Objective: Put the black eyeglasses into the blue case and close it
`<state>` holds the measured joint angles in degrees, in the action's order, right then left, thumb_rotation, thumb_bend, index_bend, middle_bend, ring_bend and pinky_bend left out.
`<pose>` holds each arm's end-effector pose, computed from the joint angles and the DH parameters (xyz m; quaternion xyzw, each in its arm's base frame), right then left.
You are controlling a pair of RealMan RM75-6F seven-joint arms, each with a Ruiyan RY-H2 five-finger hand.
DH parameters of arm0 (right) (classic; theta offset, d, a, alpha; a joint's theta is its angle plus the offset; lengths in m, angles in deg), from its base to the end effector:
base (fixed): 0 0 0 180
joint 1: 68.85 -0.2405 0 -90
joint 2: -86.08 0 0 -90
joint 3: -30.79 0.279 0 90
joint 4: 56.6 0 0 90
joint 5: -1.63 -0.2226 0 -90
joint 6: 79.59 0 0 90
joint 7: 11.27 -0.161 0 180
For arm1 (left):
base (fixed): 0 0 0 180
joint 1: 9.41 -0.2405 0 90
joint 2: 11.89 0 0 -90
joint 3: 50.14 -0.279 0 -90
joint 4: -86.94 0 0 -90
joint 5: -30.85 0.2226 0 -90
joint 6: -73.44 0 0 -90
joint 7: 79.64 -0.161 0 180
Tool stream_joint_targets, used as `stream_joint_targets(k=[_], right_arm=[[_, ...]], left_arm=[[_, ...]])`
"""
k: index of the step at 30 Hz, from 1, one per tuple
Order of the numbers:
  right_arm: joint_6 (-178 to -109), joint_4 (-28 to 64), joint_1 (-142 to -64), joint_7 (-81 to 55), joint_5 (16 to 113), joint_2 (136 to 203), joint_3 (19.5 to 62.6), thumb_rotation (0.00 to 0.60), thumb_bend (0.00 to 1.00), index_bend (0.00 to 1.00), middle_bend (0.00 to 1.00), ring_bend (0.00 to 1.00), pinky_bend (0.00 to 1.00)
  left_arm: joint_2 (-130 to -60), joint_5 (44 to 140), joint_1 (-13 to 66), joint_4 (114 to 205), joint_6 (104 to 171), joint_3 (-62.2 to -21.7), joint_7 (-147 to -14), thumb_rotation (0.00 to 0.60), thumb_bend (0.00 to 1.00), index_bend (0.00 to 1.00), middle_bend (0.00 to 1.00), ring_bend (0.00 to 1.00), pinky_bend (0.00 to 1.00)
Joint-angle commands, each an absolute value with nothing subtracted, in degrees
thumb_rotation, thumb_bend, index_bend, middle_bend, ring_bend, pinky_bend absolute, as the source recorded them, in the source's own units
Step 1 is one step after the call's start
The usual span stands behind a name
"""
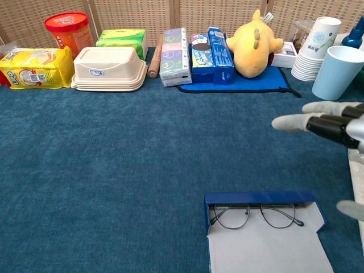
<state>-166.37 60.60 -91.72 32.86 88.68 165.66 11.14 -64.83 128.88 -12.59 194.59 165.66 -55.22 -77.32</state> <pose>-0.1741 -0.1610 0.0257 0.7734 -0.3146 0.3479 0.4265 -0.2888 0.1252 0.1865 -0.5964 -0.4293 -0.4160 0.5356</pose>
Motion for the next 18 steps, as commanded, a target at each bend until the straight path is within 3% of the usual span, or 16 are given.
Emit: stream_joint_targets(k=[1, 18], right_arm=[[-167.42, 58.28, -89.15, 32.64, 90.54, 166.40, 10.15, 0.600, 0.18, 0.06, 0.14, 0.00, 0.12], [-173.30, 45.35, -74.71, 33.46, 102.90, 171.89, 6.31, 0.600, 0.13, 0.00, 0.08, 0.00, 0.07]], left_arm=[[-64.66, 128.81, -12.72, 194.05, 165.87, -55.25, -77.09, 0.600, 0.27, 0.00, 0.06, 0.00, 0.00], [-65.45, 128.56, -13.48, 190.44, 167.67, -54.93, -73.74, 0.600, 0.27, 0.00, 0.06, 0.00, 0.00]])
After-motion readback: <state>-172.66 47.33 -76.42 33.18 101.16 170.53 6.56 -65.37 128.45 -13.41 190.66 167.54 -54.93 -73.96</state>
